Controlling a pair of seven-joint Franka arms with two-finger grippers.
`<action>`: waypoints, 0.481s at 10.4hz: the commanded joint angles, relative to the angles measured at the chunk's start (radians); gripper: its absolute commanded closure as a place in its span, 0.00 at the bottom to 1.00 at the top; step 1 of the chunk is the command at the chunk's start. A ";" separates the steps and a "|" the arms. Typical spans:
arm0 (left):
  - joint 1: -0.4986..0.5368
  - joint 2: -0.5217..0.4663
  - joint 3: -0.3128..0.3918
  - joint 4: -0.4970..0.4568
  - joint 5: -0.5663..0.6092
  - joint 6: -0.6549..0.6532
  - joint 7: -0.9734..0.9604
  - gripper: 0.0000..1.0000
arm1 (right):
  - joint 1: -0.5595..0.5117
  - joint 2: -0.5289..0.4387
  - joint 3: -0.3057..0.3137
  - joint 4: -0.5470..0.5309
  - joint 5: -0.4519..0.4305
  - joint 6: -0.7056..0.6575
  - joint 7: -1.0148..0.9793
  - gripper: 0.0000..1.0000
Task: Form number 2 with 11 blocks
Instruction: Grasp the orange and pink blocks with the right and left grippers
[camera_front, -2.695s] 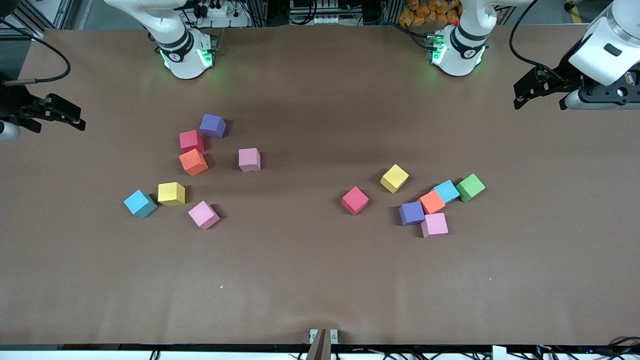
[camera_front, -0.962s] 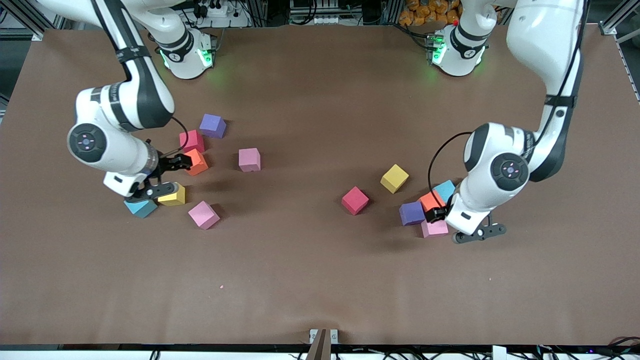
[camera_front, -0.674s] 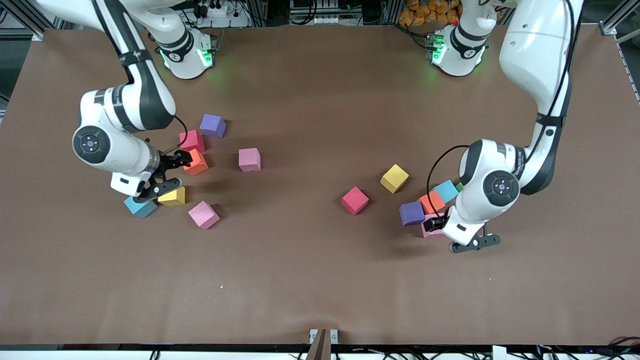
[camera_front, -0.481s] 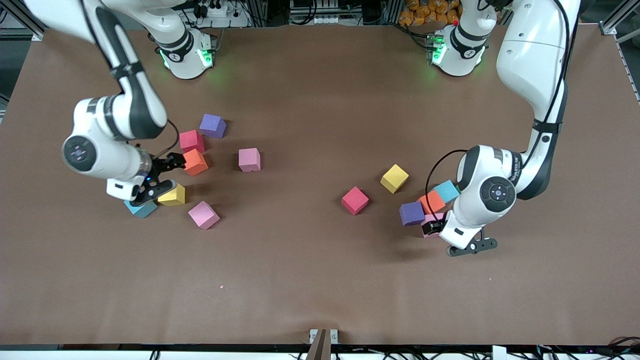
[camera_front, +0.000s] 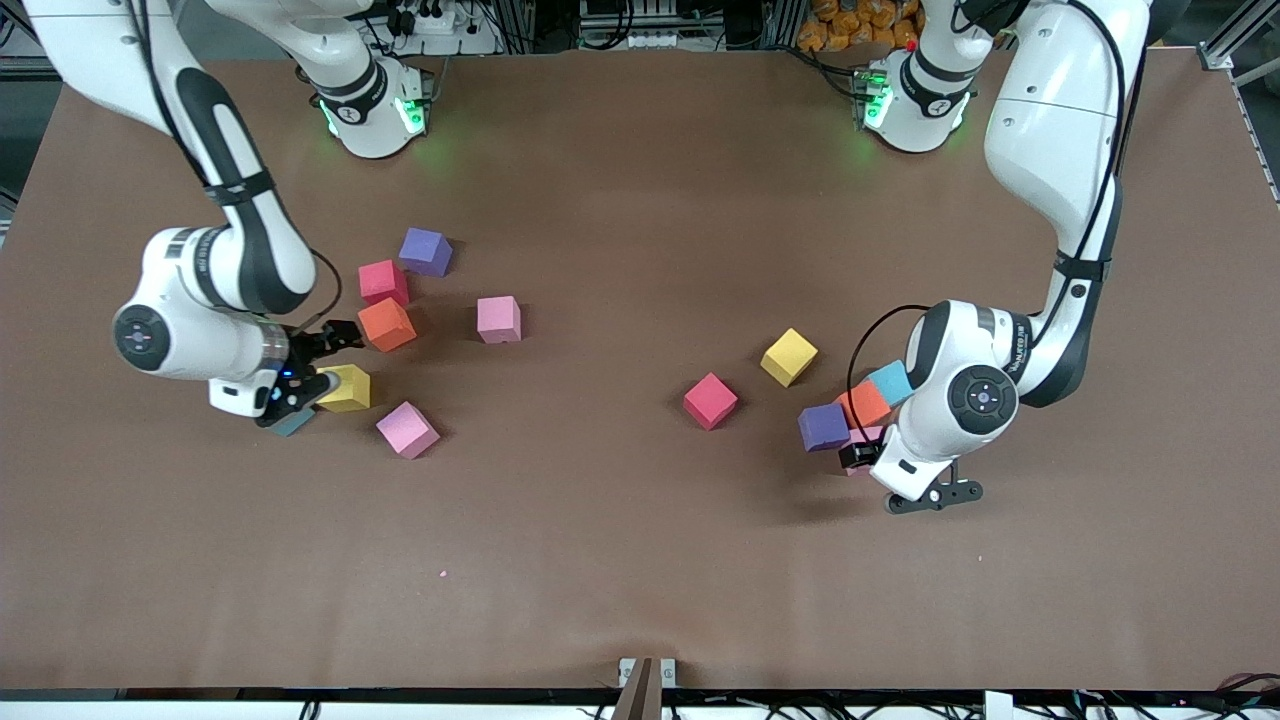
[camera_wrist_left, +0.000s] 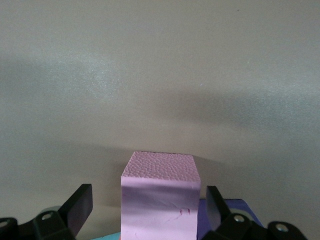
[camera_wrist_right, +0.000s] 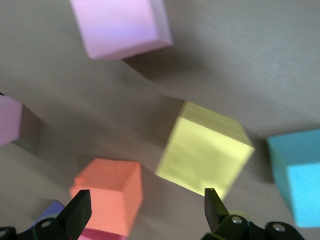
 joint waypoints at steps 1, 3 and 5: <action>-0.011 0.025 0.004 0.021 0.016 -0.008 0.005 0.00 | 0.070 -0.035 -0.002 -0.050 0.008 0.019 0.075 0.00; -0.022 0.032 0.000 0.018 0.014 -0.008 0.005 0.05 | 0.074 -0.059 -0.001 -0.180 0.001 0.187 0.075 0.00; -0.023 0.032 -0.008 0.017 0.013 -0.015 0.003 0.38 | 0.080 -0.087 -0.001 -0.215 -0.002 0.191 0.072 0.00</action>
